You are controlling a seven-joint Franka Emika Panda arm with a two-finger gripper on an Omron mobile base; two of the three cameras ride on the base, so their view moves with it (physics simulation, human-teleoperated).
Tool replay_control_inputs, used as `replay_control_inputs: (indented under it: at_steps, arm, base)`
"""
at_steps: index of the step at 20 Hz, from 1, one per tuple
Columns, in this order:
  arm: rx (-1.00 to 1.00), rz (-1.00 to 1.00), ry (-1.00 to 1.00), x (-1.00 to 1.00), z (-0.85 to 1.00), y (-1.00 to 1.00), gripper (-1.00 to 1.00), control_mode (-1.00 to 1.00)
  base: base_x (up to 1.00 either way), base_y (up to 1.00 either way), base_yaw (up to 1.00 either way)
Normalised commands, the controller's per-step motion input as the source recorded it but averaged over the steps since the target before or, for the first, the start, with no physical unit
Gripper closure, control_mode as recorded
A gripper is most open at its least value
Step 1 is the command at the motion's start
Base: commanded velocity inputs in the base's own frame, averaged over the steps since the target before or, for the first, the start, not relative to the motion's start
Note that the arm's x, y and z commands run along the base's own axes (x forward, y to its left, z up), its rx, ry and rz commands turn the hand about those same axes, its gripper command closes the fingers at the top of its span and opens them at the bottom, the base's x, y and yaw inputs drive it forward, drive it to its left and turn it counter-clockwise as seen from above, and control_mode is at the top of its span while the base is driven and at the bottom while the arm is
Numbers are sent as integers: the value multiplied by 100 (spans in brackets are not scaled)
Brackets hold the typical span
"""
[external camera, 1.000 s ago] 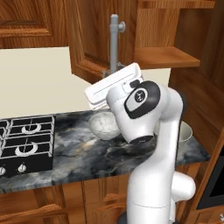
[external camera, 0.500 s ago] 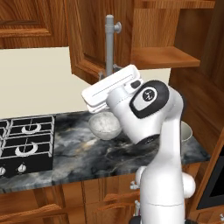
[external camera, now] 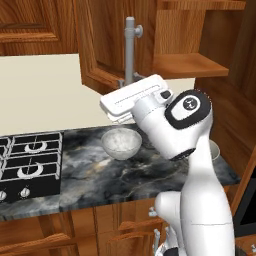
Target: Open the cabinet. Pick the bowls from the counter and place them in the cabinet. Then close the cabinet.
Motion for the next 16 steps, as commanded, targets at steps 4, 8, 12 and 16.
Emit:
replay_control_inputs:
  at_steps: [4, 8, 12, 16]
  arm:
    - [44, -5, 2, -100, 91, -26, 100, -100]
    - [53, -2, 1, -100, 99, -65, 100, -100]
    - [50, -1, 0, -100, 98, -96, 100, -100]
    - [39, 1, 14, -86, 80, -81, 100, -100]
  base:
    - [0, 0, 0]
    - [0, 0, 0]
    - [0, 0, 0]
    - [0, 0, 0]
